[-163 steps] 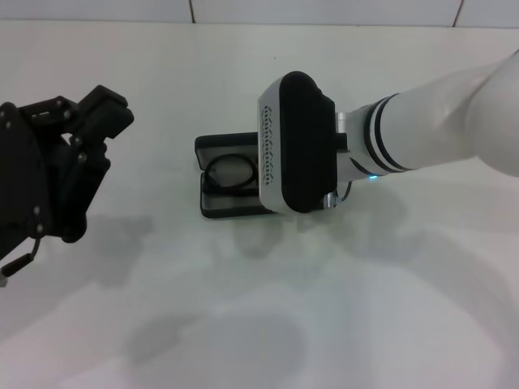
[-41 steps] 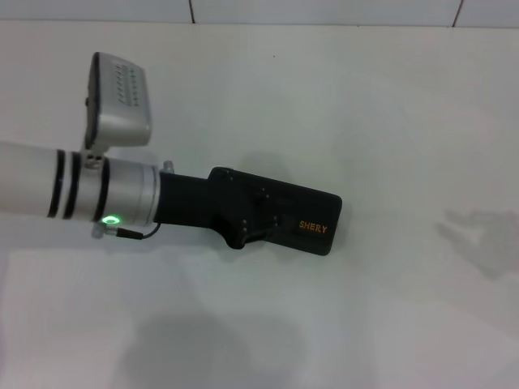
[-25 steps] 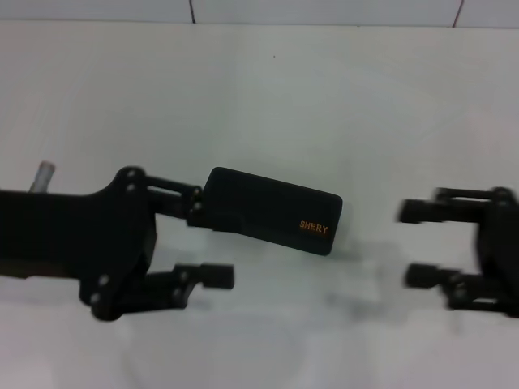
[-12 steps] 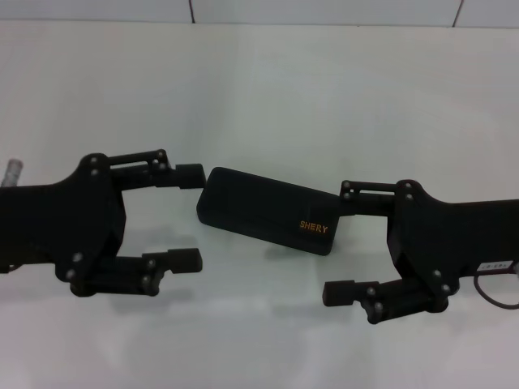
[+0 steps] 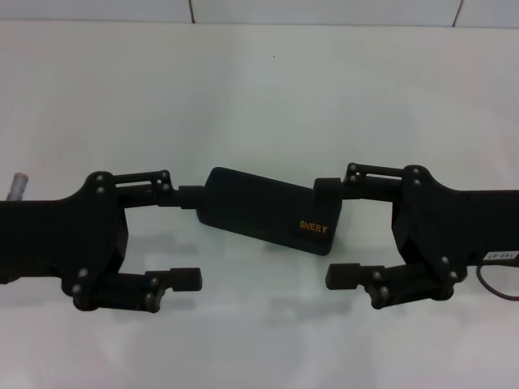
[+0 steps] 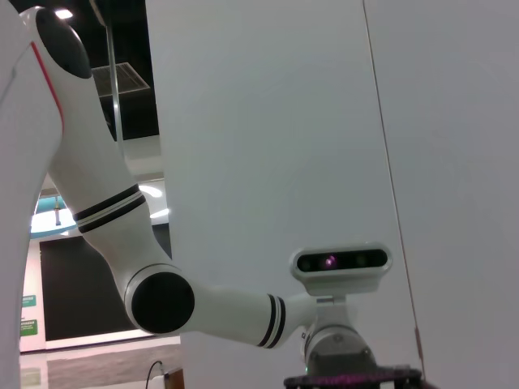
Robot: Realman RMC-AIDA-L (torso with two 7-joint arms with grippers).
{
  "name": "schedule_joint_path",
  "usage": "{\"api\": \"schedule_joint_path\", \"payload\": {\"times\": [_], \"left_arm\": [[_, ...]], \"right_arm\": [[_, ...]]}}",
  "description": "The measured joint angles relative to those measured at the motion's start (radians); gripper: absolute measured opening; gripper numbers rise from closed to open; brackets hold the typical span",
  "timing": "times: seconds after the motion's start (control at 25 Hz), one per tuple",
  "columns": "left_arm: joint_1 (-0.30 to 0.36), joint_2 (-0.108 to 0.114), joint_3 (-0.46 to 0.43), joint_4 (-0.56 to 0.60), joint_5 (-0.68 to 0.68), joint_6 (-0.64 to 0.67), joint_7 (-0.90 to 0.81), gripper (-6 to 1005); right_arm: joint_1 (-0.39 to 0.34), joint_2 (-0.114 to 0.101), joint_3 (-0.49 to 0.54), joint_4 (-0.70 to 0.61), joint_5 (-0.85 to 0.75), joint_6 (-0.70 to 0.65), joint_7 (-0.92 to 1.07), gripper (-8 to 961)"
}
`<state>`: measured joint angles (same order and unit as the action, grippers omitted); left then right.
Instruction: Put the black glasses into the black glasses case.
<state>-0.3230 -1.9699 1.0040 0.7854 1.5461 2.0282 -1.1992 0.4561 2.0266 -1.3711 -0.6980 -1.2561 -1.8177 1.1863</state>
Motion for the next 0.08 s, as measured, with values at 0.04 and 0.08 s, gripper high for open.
{"api": "schedule_joint_path", "payload": {"times": [0.04, 0.08], "left_arm": [[-0.001, -0.002, -0.005, 0.0, 0.007, -0.001, 0.0, 772], [-0.001, -0.004, -0.009, 0.0, 0.01, -0.001, 0.001, 772]], "right_arm": [[0.0, 0.0, 0.002, 0.0, 0.0, 0.0, 0.0, 805], [0.0, 0.0, 0.003, 0.0, 0.0, 0.0, 0.0, 805]]}}
